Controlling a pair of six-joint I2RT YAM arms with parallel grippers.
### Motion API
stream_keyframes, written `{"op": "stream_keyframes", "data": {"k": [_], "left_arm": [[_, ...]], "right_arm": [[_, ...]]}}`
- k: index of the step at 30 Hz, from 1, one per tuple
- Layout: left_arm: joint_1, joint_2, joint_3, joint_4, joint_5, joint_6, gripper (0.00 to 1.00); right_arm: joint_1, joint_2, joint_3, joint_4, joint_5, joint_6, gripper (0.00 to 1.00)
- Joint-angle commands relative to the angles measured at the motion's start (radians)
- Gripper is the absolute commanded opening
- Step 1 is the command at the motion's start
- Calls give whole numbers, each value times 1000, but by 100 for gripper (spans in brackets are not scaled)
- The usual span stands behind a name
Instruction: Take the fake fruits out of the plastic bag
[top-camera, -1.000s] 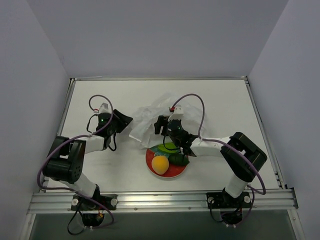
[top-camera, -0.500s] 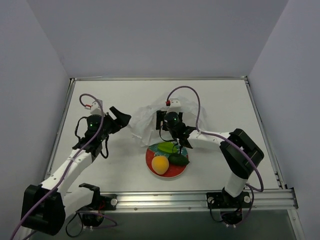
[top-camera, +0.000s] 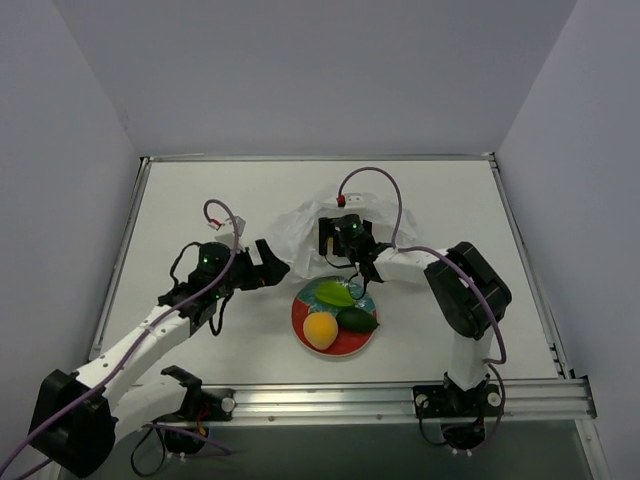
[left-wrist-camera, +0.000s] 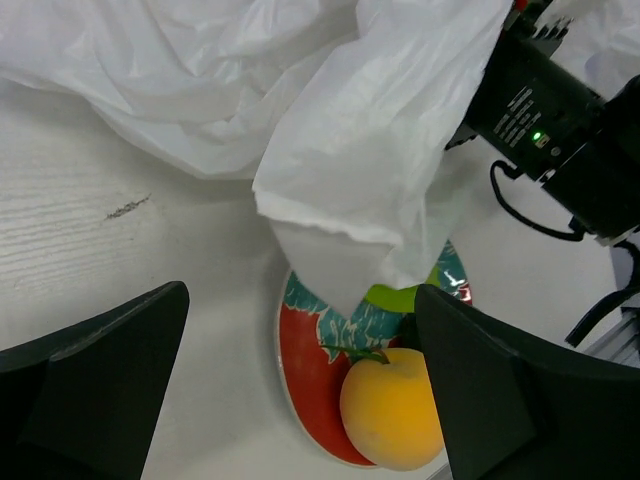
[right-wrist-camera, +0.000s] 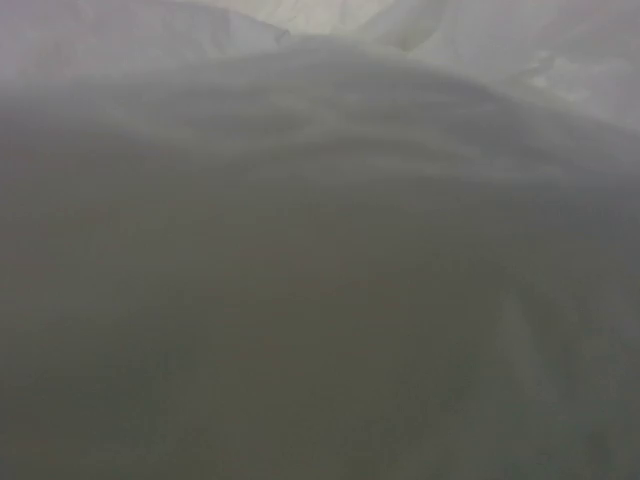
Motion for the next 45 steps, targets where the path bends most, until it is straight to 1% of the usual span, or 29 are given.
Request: {"op": "stream_keyframes", "data": {"k": [1, 5, 12, 15, 16, 17, 18, 19, 21, 22, 23, 25, 26, 27, 29, 31, 32, 35, 40, 45], "left_arm": [[-38, 50, 77, 8, -42, 53, 94], [-76, 119, 142, 8, -101, 90, 94], [-87, 223, 234, 36, -83, 97, 95], [-90, 258, 258, 9, -100, 108, 99], [-90, 269, 270, 4, -109, 111, 100], [-88, 278, 272, 4, -118, 113, 92], [-90, 297, 272, 19, -126, 111, 89], [-90, 309, 272, 30, -129, 110, 87], [-90, 346, 283, 54, -132, 108, 84], [-90, 361, 286, 64, -135, 110, 83], [-91, 372, 297, 70, -140, 110, 81], [-95, 396, 300, 99, -157, 108, 70], [-98, 400, 301, 108, -181, 104, 62], [-99, 404, 304, 114, -197, 100, 44], [-102, 400, 310, 110, -232, 99, 28], [-110, 384, 310, 108, -255, 102, 14], [-113, 371, 307, 107, -291, 100, 11], [-113, 358, 301, 111, -313, 97, 5], [-113, 350, 304, 108, -364, 93, 2], [-108, 375, 332, 102, -401, 107, 2]], "right_arm": [[-21, 22, 49, 54, -101, -54, 85], [-40, 68, 87, 68, -125, -96, 82], [-60, 142, 133, 101, -120, -120, 81], [-61, 148, 130, 143, -102, -125, 71], [-61, 145, 124, 152, -102, -126, 64], [-61, 137, 119, 163, -102, -125, 59], [-61, 131, 116, 181, -105, -123, 52], [-61, 124, 110, 192, -109, -123, 40], [-60, 99, 87, 216, -118, -123, 29], [-60, 88, 79, 220, -119, -120, 17], [-60, 59, 54, 226, -119, -107, 15], [-55, 27, 24, 247, -140, -96, 15], [-52, -7, 0, 244, -149, -93, 14], [-46, -22, -8, 235, -172, -93, 14], [-43, -77, -26, 212, -195, -91, 15], [-34, -122, -74, 201, -203, -76, 15], [-33, -163, -91, 197, -209, -64, 15], [-11, -234, -145, 192, -243, -27, 15], [86, -332, -187, 119, -214, -30, 15], [158, -501, -250, 10, -157, -22, 15]]}}
